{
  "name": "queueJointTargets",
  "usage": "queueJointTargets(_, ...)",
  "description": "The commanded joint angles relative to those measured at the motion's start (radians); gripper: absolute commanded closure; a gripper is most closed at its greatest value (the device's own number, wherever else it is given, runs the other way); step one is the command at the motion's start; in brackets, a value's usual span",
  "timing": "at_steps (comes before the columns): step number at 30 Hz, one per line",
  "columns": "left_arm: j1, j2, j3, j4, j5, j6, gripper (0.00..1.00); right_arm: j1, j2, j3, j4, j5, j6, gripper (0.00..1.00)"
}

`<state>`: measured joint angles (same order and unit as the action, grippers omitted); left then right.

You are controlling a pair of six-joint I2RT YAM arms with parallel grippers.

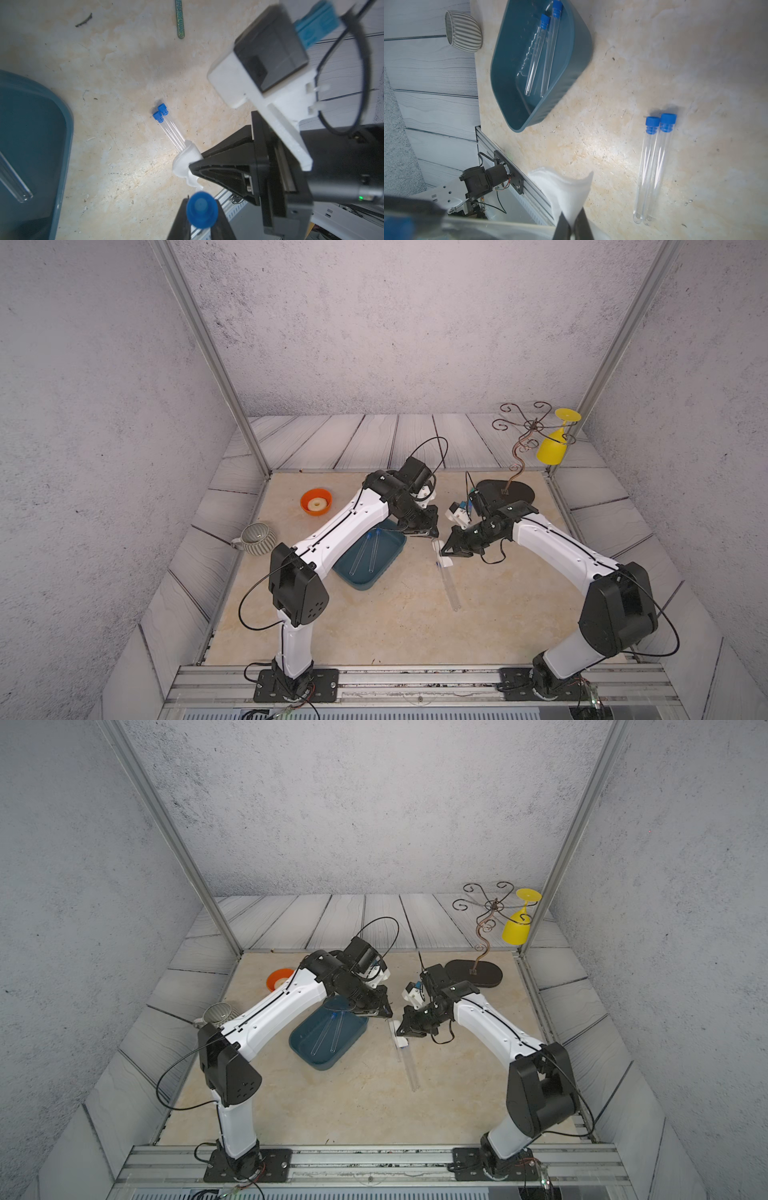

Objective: Wipe the exteriors of test tubes
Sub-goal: Wipe the dirt from the test tube.

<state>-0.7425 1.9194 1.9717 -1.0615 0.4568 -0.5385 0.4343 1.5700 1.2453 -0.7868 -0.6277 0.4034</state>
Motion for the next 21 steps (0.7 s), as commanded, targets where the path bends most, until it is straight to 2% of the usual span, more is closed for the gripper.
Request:
queueJointTargets(1,0.003,0.016,0.039,-0.023,-0.027,0.012,0.86,-0.002,-0.082,-0.041,-0.005,-0.026,0.018,0.93)
queueJointTargets(11,0.003,0.043,0.049,-0.025,-0.029,0.009,0.86,0.029,-0.182,-0.098,0.032,-0.063,0.097,0.93)
queueJointTargets(21,-0.012,0.012,0.01,-0.029,-0.024,0.011,0.86,0.03,-0.082,0.026,0.053,-0.039,0.086,0.93)
